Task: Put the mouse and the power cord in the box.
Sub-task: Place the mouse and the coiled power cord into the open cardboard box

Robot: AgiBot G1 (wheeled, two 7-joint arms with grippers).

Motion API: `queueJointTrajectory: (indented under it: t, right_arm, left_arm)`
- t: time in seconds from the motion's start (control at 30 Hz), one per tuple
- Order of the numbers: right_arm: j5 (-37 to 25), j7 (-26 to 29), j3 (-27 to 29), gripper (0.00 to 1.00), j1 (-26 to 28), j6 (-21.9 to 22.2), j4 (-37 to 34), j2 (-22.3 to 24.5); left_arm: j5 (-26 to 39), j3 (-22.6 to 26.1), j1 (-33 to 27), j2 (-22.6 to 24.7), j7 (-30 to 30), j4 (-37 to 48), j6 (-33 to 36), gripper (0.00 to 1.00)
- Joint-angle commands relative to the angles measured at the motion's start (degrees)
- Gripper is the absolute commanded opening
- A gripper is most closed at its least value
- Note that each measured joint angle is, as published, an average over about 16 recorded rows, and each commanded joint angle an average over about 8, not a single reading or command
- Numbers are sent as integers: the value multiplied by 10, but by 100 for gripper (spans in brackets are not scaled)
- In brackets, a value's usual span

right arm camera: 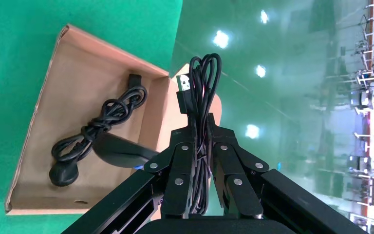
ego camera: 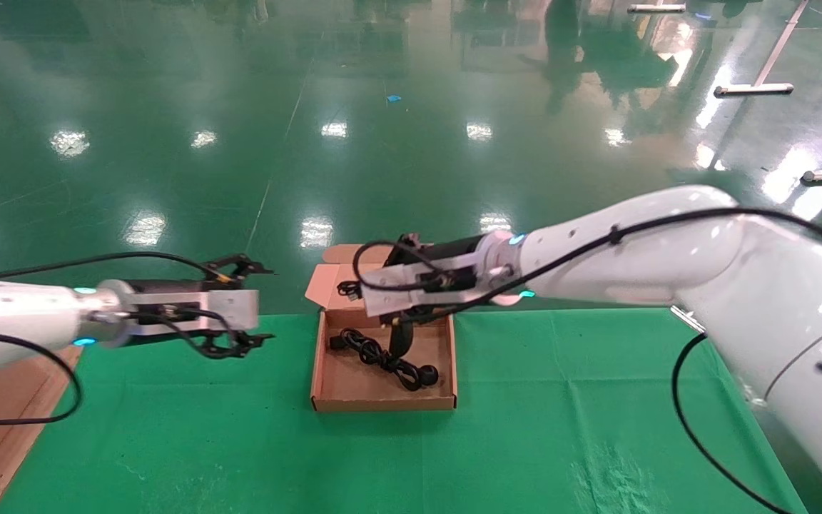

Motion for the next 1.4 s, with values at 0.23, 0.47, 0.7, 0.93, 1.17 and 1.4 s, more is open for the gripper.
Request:
queueJointTrajectory:
  t: [0.23,0.47,0.7,0.93,1.17,1.4]
  right_arm:
    - [10,34,-70,29,-16,50,31,0]
    - [17,47,-104,100,-26,56,39,0]
    - [18,46,-105,100,-27,56,40,0]
    - [15,44,-100,100,-25,55,38,0]
    - [20,48,-87,100,-30,46,43,8]
    - [55,78,-31,100,-65,2,78,48]
  left_arm:
    - [-22,-16,-4,-19,43,33,17,100]
    - [-29,-21,-6,-20,56,48,22,100]
    - [-30,-21,-6,-19,56,49,22,100]
    - [-29,-20,-6,-18,54,46,20,100]
    - [-33,-25,0,-22,42,33,25,100]
    - [-60,-54,33,-48,-20,-30,54,100]
